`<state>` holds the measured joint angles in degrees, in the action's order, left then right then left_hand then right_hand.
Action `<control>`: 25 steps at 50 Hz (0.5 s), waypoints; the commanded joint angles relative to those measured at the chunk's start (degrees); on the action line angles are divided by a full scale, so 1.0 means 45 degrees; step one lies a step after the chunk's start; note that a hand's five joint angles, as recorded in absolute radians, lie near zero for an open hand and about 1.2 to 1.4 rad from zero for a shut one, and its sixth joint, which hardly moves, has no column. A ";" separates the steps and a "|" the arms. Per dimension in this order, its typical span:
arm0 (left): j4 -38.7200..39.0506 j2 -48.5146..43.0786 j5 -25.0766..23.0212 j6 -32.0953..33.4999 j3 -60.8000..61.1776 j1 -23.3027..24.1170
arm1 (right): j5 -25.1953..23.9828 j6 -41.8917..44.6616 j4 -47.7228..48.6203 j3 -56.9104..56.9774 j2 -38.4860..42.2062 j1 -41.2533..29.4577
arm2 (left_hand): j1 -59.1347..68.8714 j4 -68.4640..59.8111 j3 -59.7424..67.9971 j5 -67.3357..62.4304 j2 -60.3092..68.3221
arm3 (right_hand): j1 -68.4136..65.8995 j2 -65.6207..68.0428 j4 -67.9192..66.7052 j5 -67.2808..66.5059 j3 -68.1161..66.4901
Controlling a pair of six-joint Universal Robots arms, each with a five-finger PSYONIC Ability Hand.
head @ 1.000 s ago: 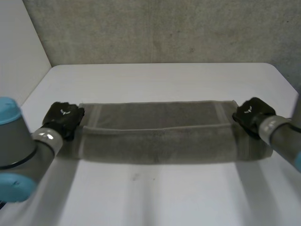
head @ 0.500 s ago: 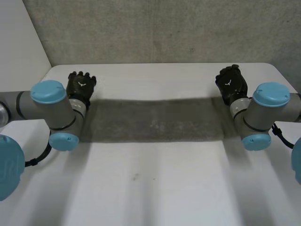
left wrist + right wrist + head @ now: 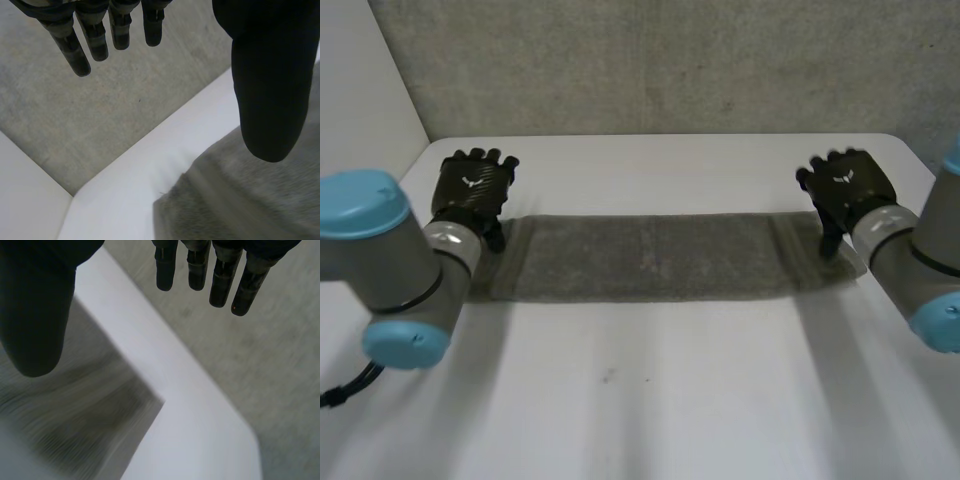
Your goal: Fold the towel.
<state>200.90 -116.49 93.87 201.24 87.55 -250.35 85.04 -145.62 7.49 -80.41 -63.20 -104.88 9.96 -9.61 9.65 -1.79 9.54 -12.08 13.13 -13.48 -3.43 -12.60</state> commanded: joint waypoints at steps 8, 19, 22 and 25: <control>0.1216 0.1746 -0.0019 -0.2063 0.2478 -0.0285 | -0.1572 -0.0767 -0.0537 -0.1758 0.0663 0.1801 | 0.0010 -0.0086 0.0077 0.0397 0.0103 | -0.5125 0.4892 -0.4815 -0.4825 -0.5010; 0.1216 0.1648 -0.0019 -0.2063 0.2596 -0.0500 | -0.1847 -0.0629 0.1655 -0.1878 0.1953 0.2173 | 0.0010 -0.0086 0.0077 0.0397 0.0103 | -0.8595 0.8362 -0.8285 -0.8294 -0.8480; 0.1235 0.1609 -0.0019 -0.2063 0.2616 -0.0500 | -0.1847 -0.0571 0.2025 -0.1760 0.2344 0.2231 | 0.0010 -0.0086 0.0077 0.0397 0.0103 | -1.1501 1.1268 -1.1190 -1.1200 -1.1386; 0.1235 0.1590 -0.0019 -0.2063 0.2616 -0.0500 | -0.1634 -0.0144 0.2474 -0.1565 0.2637 0.2349 | 0.0010 -0.0086 0.0077 0.0397 0.0103 | -1.5084 1.4851 -1.4773 -1.4783 -1.4969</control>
<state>206.45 -109.07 93.78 191.96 99.32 -252.65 76.56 -148.38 15.30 -89.06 -54.29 -95.02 9.96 -9.59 9.65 -1.76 9.44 -43.98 51.56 -51.46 -39.68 -51.53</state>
